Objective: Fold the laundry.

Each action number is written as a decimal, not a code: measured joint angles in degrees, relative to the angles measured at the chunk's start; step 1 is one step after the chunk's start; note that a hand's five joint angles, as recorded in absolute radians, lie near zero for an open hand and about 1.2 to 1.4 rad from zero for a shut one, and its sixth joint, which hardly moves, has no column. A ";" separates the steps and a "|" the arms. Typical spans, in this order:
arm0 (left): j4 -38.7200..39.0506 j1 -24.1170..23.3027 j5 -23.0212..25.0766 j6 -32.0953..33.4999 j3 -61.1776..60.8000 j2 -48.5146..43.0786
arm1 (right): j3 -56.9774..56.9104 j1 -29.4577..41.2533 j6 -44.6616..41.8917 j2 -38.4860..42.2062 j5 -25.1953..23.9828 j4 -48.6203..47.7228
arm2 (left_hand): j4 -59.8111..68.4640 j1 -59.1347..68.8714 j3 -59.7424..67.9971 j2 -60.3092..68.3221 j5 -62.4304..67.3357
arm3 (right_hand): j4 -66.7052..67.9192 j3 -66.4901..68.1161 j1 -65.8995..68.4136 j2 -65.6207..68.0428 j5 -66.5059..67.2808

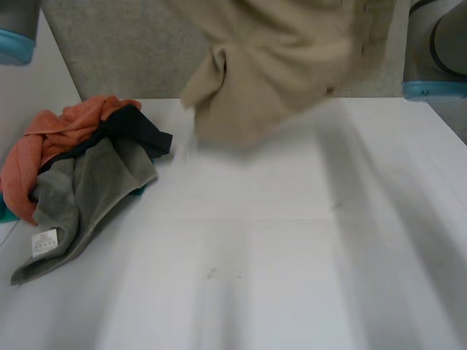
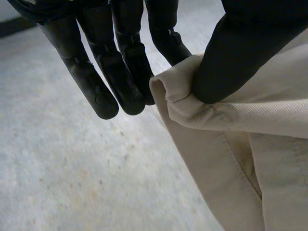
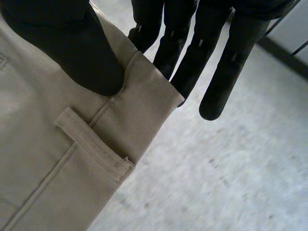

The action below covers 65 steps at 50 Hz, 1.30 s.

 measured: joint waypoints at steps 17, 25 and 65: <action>0.40 -1.74 6.48 0.96 -36.51 3.83 | 22.78 -0.15 0.48 -2.84 -4.98 21.48 | 0.01 0.00 0.10 0.00 0.38 | 0.00 0.00 0.00 0.00 0.11; -5.61 -4.38 2.52 11.59 -51.98 3.06 | 35.32 -0.83 -6.60 -2.19 -7.12 24.92 | 0.02 0.00 0.19 0.03 0.62 | 0.01 0.01 0.00 0.00 0.12; -29.57 -12.30 -9.35 30.85 -24.02 -10.86 | 36.40 -7.30 -18.97 -2.91 -10.42 34.71 | 0.03 0.00 0.19 0.03 0.75 | 0.01 0.01 0.00 0.00 0.18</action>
